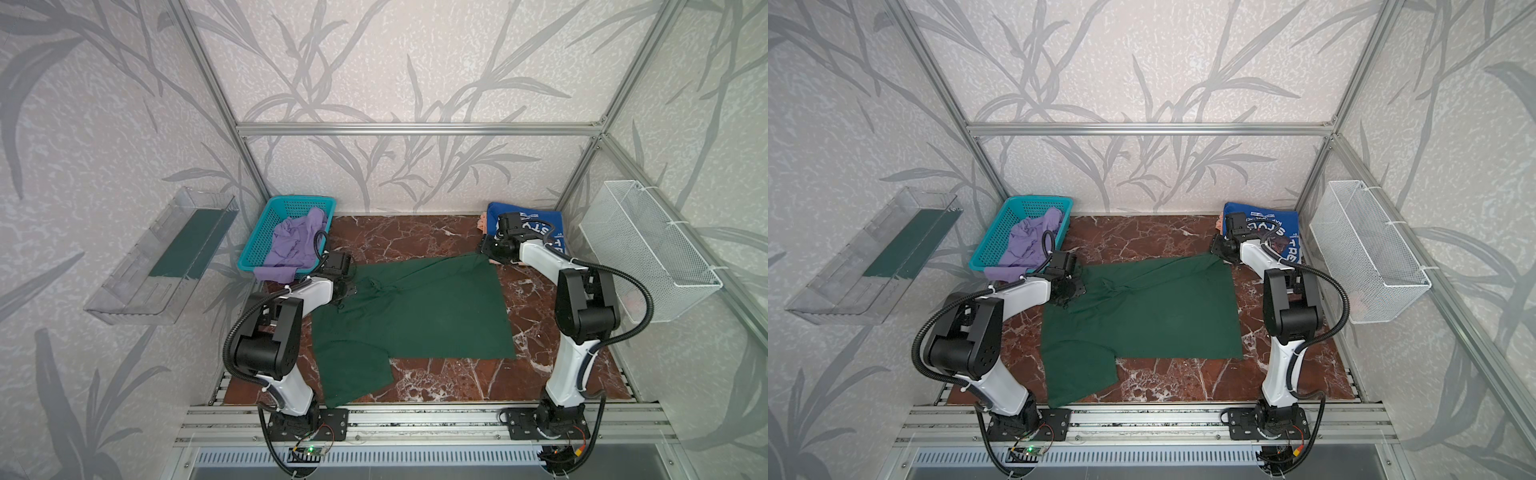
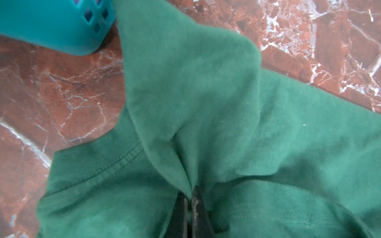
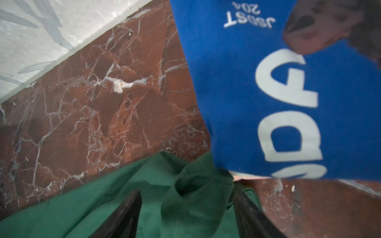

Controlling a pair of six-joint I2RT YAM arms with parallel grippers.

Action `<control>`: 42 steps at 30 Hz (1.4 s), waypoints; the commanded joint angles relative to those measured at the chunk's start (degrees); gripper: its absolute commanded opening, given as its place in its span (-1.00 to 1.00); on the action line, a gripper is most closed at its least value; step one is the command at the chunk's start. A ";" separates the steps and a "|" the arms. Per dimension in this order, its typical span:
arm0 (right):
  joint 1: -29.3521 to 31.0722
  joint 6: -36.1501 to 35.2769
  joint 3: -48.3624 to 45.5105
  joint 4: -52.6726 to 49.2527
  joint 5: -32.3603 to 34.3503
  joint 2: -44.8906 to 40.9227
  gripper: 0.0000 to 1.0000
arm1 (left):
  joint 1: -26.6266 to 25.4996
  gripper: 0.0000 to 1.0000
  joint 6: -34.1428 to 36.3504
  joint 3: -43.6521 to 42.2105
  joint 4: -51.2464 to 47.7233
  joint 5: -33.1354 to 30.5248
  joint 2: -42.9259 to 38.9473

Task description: Fold and stack the t-shirts

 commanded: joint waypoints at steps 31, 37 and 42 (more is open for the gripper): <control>1.56 -4.34 -2.65 -12.15 8.32 -4.68 -0.97 | -0.76 -0.96 0.03 -0.97 -3.36 -2.98 -7.22; 1.57 -4.61 -5.91 -12.94 9.52 -7.59 -0.97 | -0.55 -0.96 0.13 -0.25 -4.88 -3.86 -7.18; 1.56 -4.36 -8.42 -12.79 10.18 -7.77 -0.91 | -0.46 -0.96 0.14 -0.36 -5.15 -5.52 -7.84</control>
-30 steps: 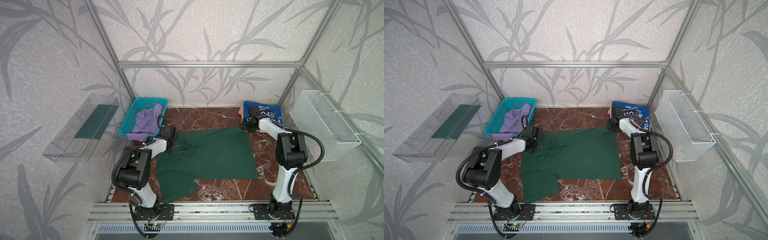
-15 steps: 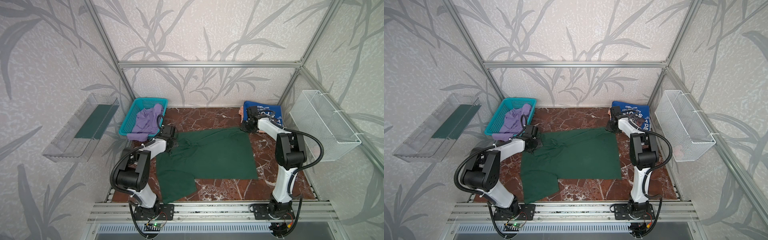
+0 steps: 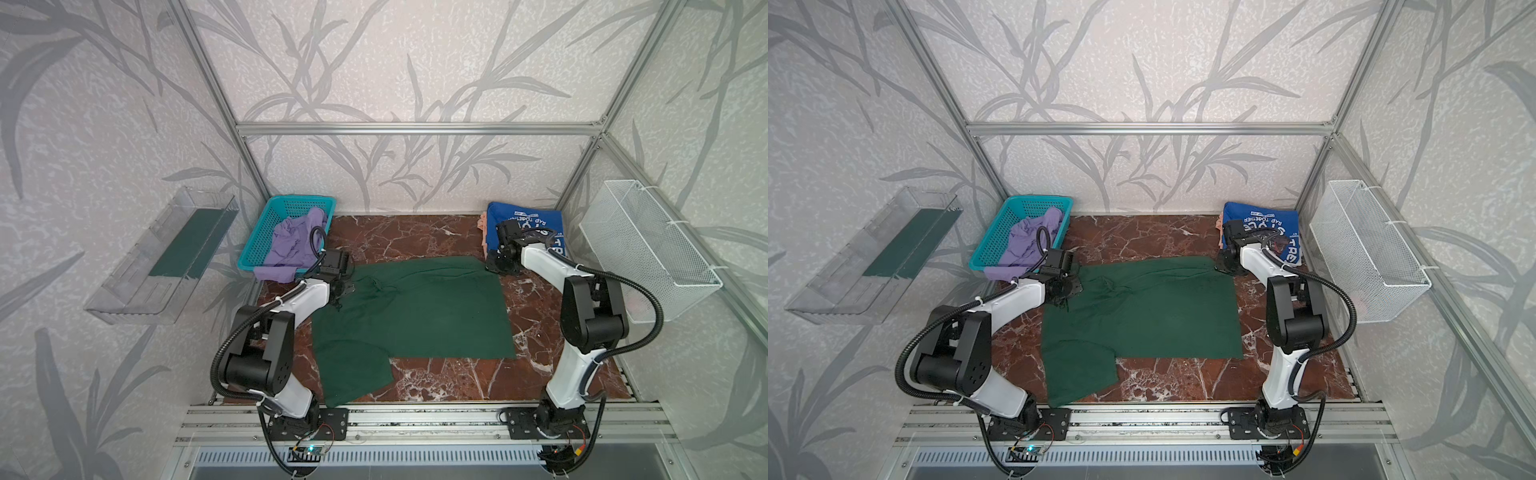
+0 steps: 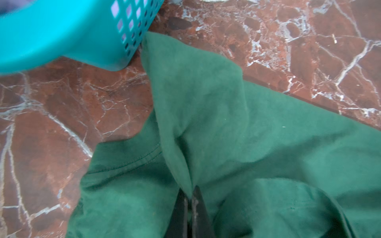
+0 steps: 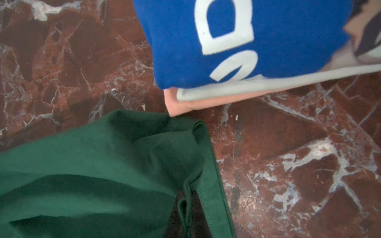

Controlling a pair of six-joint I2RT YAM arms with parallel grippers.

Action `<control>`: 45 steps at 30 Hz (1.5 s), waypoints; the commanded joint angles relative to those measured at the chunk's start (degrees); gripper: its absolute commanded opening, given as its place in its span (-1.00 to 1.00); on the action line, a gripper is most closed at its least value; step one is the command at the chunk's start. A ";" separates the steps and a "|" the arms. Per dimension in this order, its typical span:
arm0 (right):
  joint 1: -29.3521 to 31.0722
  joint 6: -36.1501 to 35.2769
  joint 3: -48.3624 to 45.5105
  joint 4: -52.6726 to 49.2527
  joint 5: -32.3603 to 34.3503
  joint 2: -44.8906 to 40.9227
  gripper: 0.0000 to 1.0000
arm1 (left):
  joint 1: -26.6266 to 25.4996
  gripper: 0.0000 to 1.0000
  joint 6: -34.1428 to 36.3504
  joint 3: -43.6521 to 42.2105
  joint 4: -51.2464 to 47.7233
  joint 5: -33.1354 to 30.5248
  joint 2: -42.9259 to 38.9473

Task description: Fold and stack the t-shirts

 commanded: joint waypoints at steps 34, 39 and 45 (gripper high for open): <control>-3.56 -0.60 -6.35 0.48 -12.24 -3.20 0.11 | 1.02 -0.94 5.83 3.66 -3.69 -5.52 -1.31; -3.70 -4.16 0.36 -1.90 -15.56 0.87 0.14 | 1.01 -0.94 5.94 3.94 -3.34 -4.58 -0.33; -3.53 -4.67 6.40 -0.78 -16.70 6.05 0.14 | 0.96 -0.94 5.91 4.12 -3.06 -3.63 0.46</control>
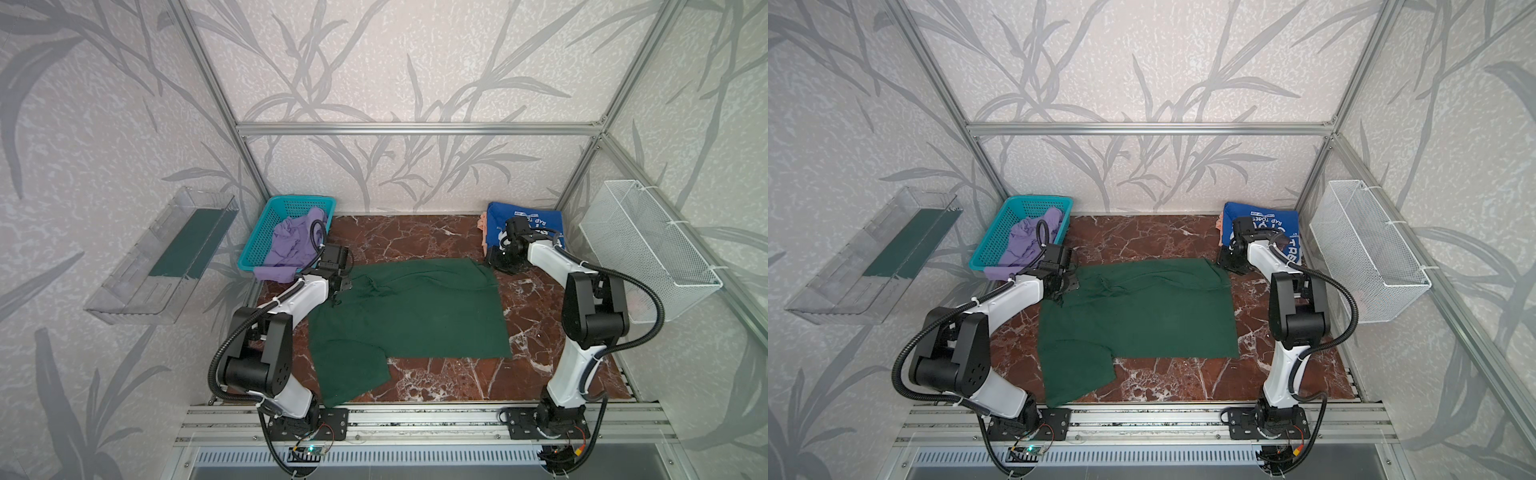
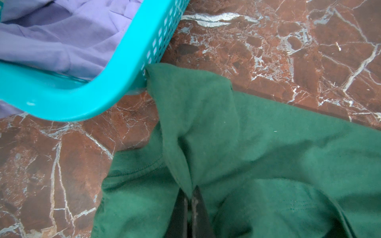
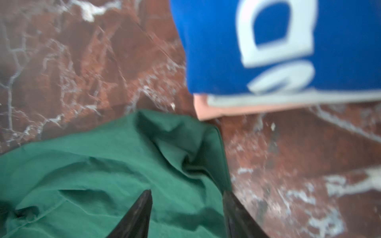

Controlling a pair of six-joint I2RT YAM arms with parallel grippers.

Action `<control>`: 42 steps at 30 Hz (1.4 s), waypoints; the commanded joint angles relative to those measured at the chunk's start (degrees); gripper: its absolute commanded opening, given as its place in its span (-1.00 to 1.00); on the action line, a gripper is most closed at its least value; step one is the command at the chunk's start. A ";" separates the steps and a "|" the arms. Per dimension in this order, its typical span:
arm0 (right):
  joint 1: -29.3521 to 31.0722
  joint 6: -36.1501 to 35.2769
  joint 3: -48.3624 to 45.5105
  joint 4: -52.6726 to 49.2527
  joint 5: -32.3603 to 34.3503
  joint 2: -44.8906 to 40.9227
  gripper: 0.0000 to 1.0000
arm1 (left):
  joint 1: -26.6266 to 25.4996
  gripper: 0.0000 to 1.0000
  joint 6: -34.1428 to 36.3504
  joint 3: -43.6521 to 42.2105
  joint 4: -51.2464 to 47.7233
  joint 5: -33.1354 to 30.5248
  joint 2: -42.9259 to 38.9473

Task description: Fold and stack the t-shirts

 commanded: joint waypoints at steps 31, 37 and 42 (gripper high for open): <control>-0.11 -1.03 6.95 -1.43 1.48 9.44 -1.00 | 0.25 -0.95 0.18 0.72 0.69 2.29 1.74; -0.60 -0.37 7.13 -1.80 4.24 8.45 -1.00 | 0.27 -0.95 0.18 0.74 0.68 2.24 1.72; -1.77 0.74 6.45 -1.47 5.58 7.40 -1.00 | 0.25 -0.95 0.23 0.75 0.58 1.97 1.83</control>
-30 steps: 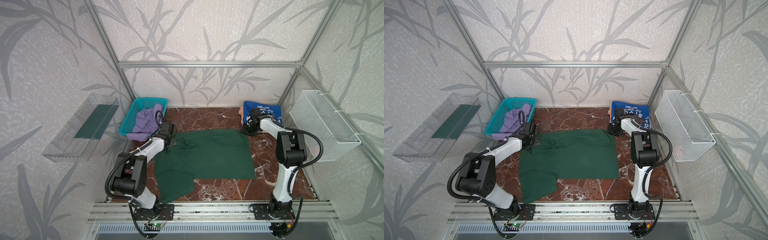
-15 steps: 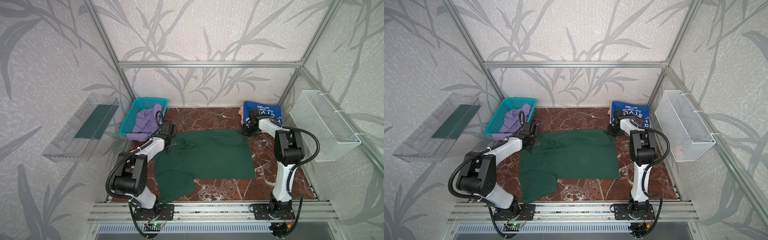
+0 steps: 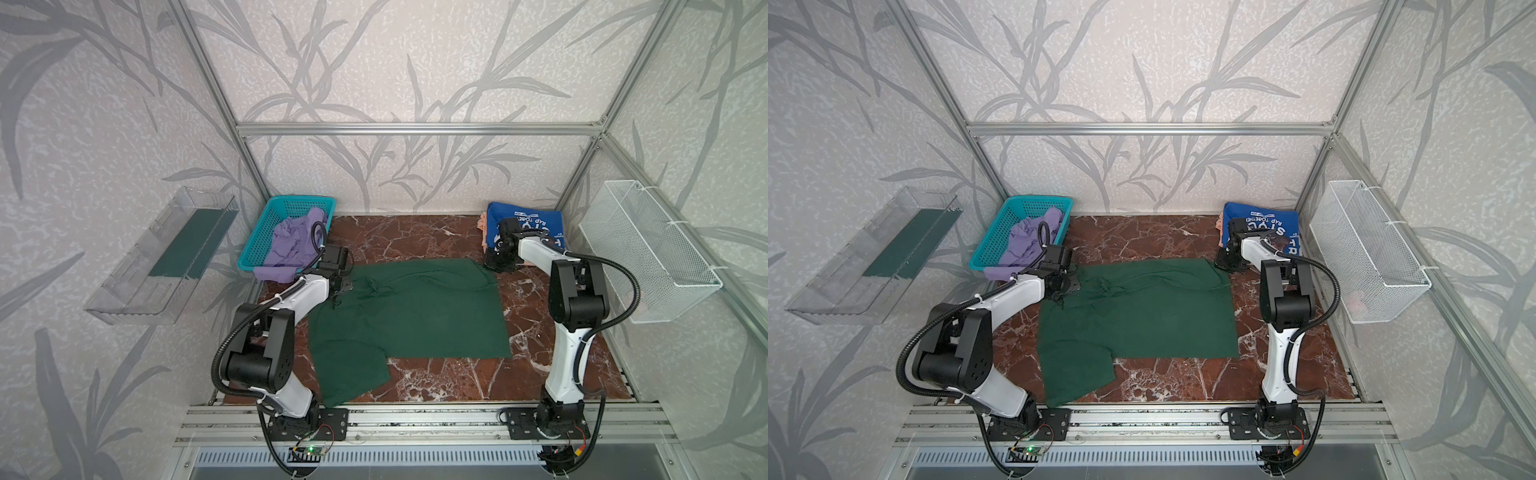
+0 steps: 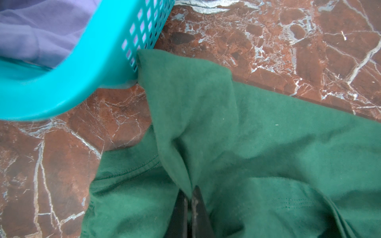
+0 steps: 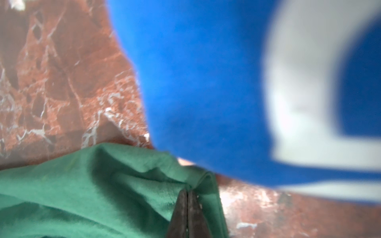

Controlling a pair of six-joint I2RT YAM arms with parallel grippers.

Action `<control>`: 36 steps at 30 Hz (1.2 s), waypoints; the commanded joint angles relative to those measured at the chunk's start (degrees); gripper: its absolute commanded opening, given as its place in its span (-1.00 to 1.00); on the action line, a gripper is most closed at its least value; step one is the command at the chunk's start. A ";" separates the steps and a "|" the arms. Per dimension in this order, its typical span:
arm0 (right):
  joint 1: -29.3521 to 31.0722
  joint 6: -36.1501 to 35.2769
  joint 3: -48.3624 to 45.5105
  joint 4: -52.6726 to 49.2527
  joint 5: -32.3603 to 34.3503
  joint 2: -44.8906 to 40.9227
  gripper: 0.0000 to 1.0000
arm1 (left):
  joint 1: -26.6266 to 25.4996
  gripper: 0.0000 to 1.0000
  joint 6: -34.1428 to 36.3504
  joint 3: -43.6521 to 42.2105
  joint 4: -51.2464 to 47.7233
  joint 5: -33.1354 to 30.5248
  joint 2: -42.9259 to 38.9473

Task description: Fold and stack the t-shirts

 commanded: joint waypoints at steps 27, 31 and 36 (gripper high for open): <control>-2.52 2.43 -7.47 6.17 -1.85 -10.28 -0.14 | -0.30 -0.72 -2.29 -0.92 -3.96 1.17 -6.81; -2.52 2.38 -10.60 5.66 -3.20 -13.71 0.21 | -0.30 -0.40 -2.93 -2.52 -6.21 0.60 -9.51; -2.52 2.99 -16.91 7.65 -4.14 -19.31 0.34 | -0.47 -0.28 -3.40 -4.60 -7.28 -0.25 -12.52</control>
